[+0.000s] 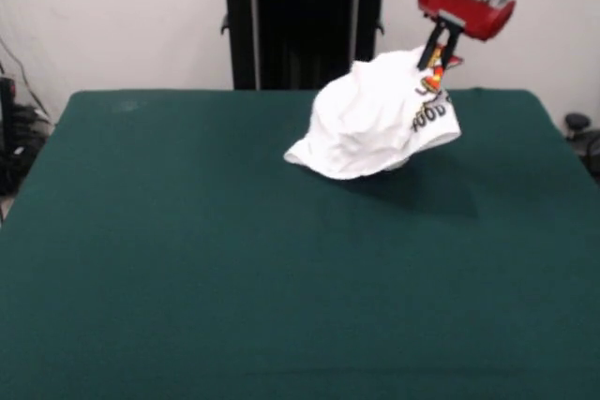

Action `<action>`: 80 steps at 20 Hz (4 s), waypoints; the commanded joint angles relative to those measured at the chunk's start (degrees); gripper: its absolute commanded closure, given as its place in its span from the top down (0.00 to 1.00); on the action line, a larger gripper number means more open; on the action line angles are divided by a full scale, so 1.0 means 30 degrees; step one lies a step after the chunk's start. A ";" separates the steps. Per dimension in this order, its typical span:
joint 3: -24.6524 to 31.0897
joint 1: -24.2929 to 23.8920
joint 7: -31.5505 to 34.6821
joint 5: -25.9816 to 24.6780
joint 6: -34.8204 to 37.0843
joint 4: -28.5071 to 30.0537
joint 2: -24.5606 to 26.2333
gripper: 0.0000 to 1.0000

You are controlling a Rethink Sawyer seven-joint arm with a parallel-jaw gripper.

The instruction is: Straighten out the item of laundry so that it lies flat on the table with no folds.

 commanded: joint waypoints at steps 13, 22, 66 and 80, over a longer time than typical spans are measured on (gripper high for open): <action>0.1565 -0.1945 0.2755 0.0541 0.7017 -0.1901 -0.6540 0.00; 1.3319 -1.2573 -0.0992 -0.2727 -0.8640 0.5850 -0.6381 0.00; 2.1981 -1.5463 0.6609 -0.1249 -0.7681 0.9954 -1.0445 0.00; 1.9447 -2.1760 0.3207 -1.3429 -1.6103 0.9275 -0.0236 0.00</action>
